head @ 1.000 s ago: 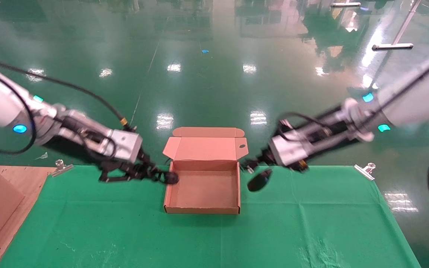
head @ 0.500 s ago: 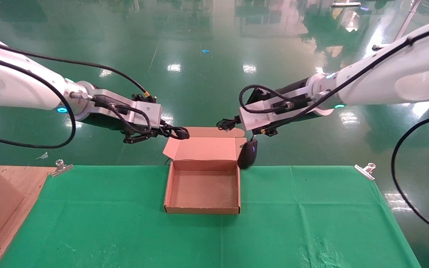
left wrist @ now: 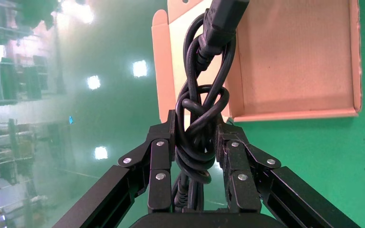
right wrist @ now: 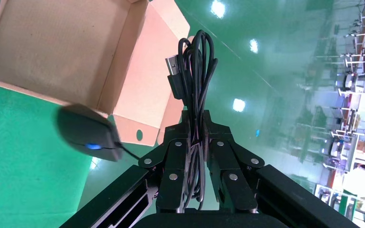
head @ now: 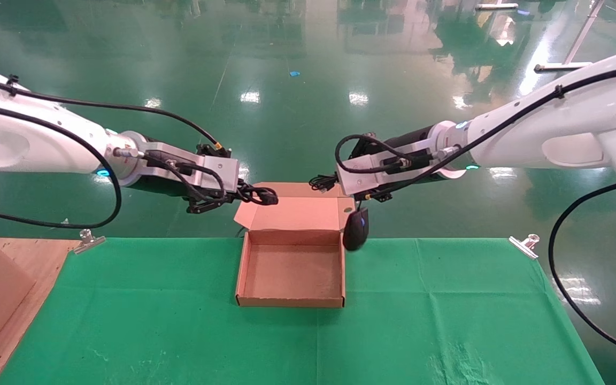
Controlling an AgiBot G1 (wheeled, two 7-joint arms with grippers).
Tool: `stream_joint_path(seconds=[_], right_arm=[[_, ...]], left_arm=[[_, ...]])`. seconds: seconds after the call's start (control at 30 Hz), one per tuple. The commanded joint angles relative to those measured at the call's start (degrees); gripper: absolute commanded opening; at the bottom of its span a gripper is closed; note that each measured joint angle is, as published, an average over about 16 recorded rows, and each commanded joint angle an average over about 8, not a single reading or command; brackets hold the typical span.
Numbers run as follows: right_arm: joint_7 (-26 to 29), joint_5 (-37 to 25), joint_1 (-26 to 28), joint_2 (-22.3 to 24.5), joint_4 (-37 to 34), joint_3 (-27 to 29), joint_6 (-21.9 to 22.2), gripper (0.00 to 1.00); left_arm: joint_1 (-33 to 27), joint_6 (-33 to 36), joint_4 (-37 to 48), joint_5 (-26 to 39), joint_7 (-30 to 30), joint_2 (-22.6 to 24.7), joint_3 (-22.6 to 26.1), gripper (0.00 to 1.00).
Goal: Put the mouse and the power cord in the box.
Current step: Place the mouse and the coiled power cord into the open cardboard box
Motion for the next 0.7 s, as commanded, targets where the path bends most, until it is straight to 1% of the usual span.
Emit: stream_joint_path(seconds=[0.03,0.2,0.4,0.57,0.7], right_arm=[[0.4,0.3,-0.1,0.0,0.4,-0.5,0.2,0.0],[0.9,0.9,0.5,0.7,-1.4,-1.2,-2.2,0.0],[0.5,1.9,1.9,1.9,-4.3,-1.1,-7.1,0.0],[-1.1,3.2,3.2,3.1,-6.1,-0.5,-12.5,0.0],[-3.0,4.1,4.1,4.1,-7.3,-0.1,-17.1,0.0]], left_arm=[[0.3,-0.1,-0.2,-0.3,0.3,0.1,-0.2,0.0],[4.9,-8.0,-1.6,-2.5,3.6,0.4,-1.7,0.0],[11.8,-16.6,-3.7,-7.8,5.7,1.1,-4.9,0.0],[17.4,-20.0,-6.8,-12.9,6.6,1.5,-7.1,0.0],[21.0,-20.4,-9.1,-15.9,6.9,1.8,-7.2,0.0]])
